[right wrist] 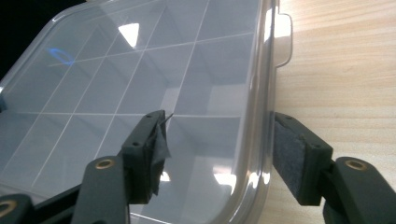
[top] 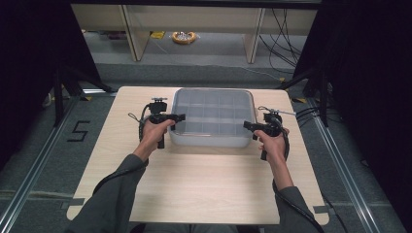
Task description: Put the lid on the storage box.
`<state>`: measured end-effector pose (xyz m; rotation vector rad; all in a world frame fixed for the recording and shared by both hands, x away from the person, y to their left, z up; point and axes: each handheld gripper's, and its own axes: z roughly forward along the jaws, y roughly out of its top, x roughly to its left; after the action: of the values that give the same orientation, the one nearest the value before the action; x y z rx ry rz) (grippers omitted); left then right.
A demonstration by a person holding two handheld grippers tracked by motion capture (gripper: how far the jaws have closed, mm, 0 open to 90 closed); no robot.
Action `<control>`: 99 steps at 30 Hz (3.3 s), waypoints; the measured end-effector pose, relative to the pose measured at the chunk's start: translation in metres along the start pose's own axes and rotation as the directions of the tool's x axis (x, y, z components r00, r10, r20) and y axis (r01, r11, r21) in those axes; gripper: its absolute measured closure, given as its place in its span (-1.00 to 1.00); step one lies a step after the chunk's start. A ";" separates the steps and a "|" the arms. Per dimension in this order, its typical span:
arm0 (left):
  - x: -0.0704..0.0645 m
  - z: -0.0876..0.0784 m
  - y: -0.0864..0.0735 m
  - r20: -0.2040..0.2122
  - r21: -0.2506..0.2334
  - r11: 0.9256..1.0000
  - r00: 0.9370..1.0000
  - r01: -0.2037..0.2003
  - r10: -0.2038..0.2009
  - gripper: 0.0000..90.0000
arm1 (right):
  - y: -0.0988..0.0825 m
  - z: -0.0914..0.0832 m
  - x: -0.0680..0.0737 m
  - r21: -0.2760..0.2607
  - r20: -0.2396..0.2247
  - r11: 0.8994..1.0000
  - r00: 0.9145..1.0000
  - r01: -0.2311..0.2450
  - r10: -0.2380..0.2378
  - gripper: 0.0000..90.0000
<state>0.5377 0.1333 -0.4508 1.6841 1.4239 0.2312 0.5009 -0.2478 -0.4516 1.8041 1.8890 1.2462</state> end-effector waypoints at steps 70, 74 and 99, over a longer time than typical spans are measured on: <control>0.018 -0.002 0.009 -0.049 -0.042 0.998 0.998 0.042 -0.044 0.22 | 0.018 0.020 -0.009 -0.080 -0.094 0.942 0.944 -0.325 0.317 0.14; 0.020 0.000 0.009 -0.040 -0.056 0.996 0.997 0.063 -0.066 0.22 | 0.021 0.024 -0.013 -0.096 -0.113 0.935 0.937 -0.342 0.331 0.17; 0.014 0.003 0.006 -0.053 -0.047 0.999 0.999 -0.001 -0.002 0.06 | 0.016 0.027 -0.009 -0.096 -0.064 0.956 0.960 -0.276 0.271 0.11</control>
<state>0.5483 0.1443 -0.4532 1.6506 1.4467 0.3085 0.5324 -0.2472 -0.4592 2.0478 1.6034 1.4627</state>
